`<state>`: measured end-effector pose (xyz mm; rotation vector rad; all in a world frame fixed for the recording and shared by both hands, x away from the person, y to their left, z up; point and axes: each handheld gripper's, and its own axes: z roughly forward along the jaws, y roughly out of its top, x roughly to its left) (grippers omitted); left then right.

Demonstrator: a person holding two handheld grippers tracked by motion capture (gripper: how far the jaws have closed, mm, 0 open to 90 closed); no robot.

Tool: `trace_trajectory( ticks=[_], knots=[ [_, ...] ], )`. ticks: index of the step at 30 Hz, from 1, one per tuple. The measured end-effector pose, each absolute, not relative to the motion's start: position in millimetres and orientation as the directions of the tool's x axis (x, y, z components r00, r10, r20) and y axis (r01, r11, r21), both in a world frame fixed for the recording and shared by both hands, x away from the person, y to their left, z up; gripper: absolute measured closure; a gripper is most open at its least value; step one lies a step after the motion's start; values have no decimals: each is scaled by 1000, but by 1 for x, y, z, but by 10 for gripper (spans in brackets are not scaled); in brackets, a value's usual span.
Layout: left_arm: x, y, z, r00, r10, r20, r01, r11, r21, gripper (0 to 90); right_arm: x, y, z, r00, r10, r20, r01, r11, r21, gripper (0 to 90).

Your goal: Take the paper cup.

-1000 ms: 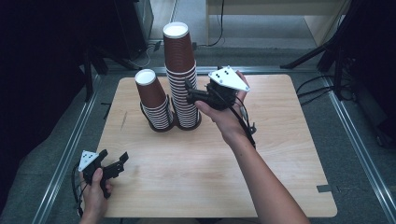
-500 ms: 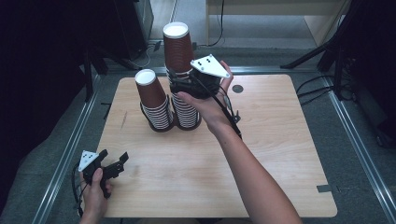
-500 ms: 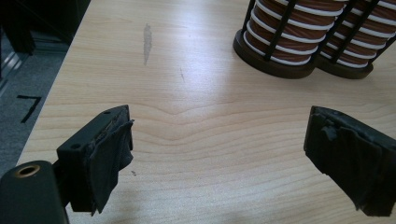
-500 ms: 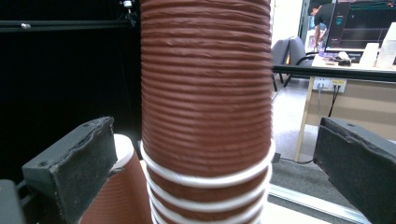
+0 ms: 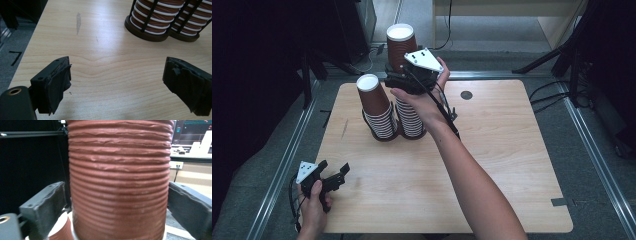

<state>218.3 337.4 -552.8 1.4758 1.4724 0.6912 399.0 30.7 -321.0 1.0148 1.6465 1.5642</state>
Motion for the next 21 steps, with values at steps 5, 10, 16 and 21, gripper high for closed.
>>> trace_trajectory(
  ticks=[5, 10, 16, 21],
  knots=[
    [218, 337, -553, 131, 969, -209, 459, 127, 879, 78, 404, 34, -321, -485, 871, 76, 112, -24, 993, 66],
    [219, 337, -553, 132, 969, -209, 460, 127, 879, 78, 408, 37, -323, -475, 877, 69, 100, -24, 995, 104],
    [219, 337, -553, 133, 969, -210, 462, 127, 878, 81, 408, 37, -322, -473, 879, 64, 102, -18, 995, 109],
    [219, 337, -553, 132, 969, -210, 462, 127, 877, 81, 410, 37, -319, -474, 878, 61, 102, -13, 995, 114]
  ],
)
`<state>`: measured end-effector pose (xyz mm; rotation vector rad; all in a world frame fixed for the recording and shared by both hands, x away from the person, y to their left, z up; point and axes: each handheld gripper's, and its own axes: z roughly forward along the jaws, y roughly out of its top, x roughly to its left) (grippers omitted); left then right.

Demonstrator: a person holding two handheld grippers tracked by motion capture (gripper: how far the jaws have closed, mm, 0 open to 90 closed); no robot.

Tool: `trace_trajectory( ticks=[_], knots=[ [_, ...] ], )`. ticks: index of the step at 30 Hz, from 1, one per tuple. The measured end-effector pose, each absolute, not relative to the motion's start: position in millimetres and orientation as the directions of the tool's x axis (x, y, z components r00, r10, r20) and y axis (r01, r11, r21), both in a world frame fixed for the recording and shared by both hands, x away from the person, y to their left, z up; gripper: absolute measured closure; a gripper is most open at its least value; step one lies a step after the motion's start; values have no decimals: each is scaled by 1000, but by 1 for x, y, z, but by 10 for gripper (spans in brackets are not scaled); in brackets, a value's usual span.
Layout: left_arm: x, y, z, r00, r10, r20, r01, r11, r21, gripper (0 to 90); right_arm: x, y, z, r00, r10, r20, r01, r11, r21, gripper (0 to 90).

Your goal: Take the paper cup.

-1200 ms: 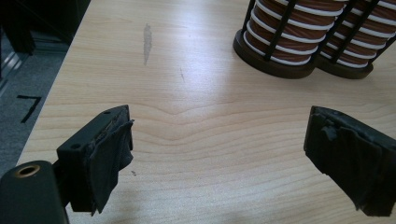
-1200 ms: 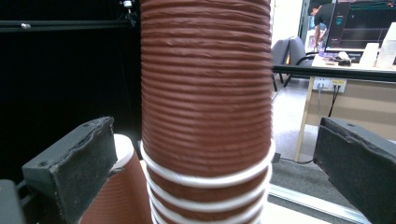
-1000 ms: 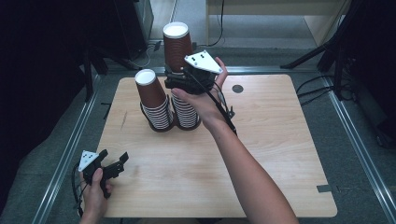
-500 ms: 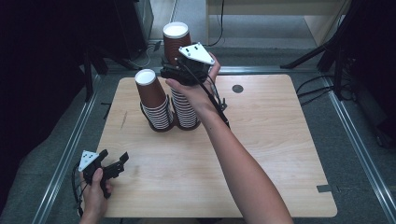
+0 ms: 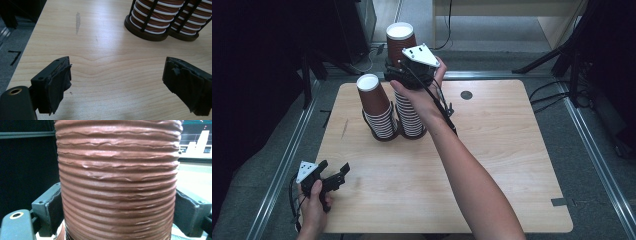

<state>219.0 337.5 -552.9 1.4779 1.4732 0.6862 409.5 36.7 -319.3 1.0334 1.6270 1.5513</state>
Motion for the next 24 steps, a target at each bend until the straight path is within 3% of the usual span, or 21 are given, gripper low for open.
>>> trace_trajectory(
  ticks=[24],
  knots=[
    [219, 338, -553, 137, 967, -213, 462, 128, 878, 81, 404, 35, -291, -464, 886, 15, -91, -64, 994, 141]
  ],
)
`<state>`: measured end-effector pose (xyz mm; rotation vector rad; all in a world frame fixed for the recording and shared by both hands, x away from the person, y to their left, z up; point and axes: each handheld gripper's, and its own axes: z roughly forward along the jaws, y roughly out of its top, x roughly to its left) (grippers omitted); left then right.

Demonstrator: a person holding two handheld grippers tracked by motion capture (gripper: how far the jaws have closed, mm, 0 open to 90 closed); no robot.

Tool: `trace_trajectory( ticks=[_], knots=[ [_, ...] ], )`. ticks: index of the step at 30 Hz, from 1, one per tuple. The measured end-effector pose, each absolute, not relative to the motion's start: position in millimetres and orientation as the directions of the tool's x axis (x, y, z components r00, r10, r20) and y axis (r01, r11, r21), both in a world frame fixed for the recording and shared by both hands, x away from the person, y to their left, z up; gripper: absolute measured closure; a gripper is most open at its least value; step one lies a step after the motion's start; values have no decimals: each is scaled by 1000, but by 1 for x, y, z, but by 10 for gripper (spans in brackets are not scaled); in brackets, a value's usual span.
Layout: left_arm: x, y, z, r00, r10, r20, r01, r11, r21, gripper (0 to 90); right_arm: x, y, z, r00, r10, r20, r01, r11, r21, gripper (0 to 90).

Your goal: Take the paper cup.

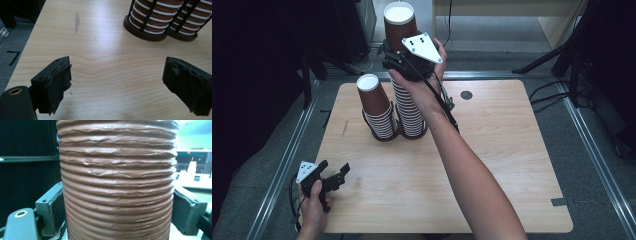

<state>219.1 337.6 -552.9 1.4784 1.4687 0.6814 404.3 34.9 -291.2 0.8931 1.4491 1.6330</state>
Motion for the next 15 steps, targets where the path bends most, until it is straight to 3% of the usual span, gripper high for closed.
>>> trace_trajectory(
  ticks=[15],
  knots=[
    [219, 338, -553, 139, 967, -212, 464, 125, 877, 81, 397, 31, -270, -462, 887, 11, -160, -95, 983, 145]
  ],
)
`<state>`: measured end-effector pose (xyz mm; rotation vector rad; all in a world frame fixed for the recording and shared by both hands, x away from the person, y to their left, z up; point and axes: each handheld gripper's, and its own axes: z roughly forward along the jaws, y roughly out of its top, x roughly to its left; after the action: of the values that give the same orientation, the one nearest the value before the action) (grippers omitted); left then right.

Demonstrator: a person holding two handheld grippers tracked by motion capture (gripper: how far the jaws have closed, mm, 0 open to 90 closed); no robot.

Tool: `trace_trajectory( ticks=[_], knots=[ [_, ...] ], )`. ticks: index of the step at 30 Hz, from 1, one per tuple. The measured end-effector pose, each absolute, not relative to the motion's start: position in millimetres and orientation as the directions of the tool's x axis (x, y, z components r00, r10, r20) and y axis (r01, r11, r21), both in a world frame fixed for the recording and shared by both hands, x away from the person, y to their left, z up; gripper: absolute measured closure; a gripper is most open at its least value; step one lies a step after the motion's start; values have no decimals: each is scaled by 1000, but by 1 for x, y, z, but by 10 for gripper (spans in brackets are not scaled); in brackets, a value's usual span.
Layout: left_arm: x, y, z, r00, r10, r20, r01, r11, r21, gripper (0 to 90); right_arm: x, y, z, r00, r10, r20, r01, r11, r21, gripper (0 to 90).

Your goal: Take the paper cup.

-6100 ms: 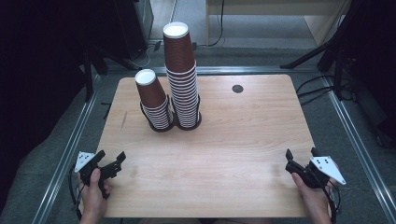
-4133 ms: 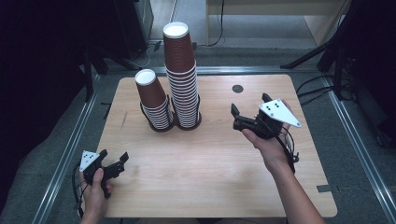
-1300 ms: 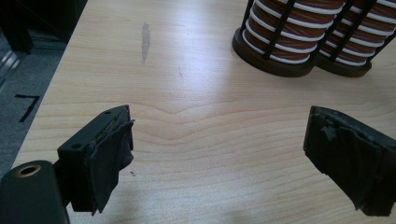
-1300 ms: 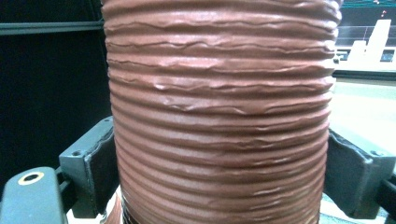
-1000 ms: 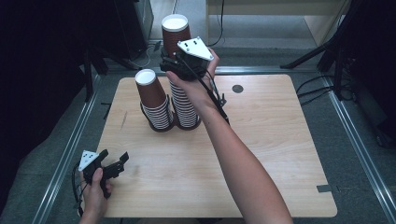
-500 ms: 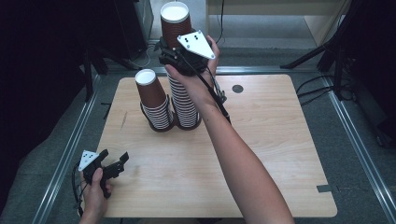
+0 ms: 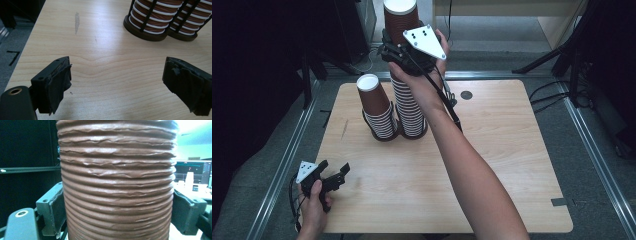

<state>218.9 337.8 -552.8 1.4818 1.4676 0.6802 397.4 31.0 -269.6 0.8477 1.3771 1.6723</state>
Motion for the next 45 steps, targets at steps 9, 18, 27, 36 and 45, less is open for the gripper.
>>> trace_trajectory(
  ticks=[9, 18, 27, 36, 45],
  knots=[
    [219, 338, -553, 138, 967, -212, 463, 126, 877, 81, 394, 25, -250, -463, 886, 31, -167, -121, 979, 143],
    [219, 338, -553, 137, 968, -212, 464, 126, 877, 81, 392, 6, -238, -450, 891, 58, -180, -154, 972, 142],
    [219, 338, -553, 134, 968, -211, 463, 127, 877, 81, 392, -17, -235, -420, 905, 65, -183, -154, 971, 140],
    [219, 338, -553, 133, 969, -210, 463, 127, 877, 81, 389, -45, -241, -376, 925, 48, -191, -128, 973, 140],
    [219, 337, -553, 131, 969, -209, 462, 127, 878, 81, 385, -69, -264, -346, 937, 47, -169, -112, 979, 139]
  ],
)
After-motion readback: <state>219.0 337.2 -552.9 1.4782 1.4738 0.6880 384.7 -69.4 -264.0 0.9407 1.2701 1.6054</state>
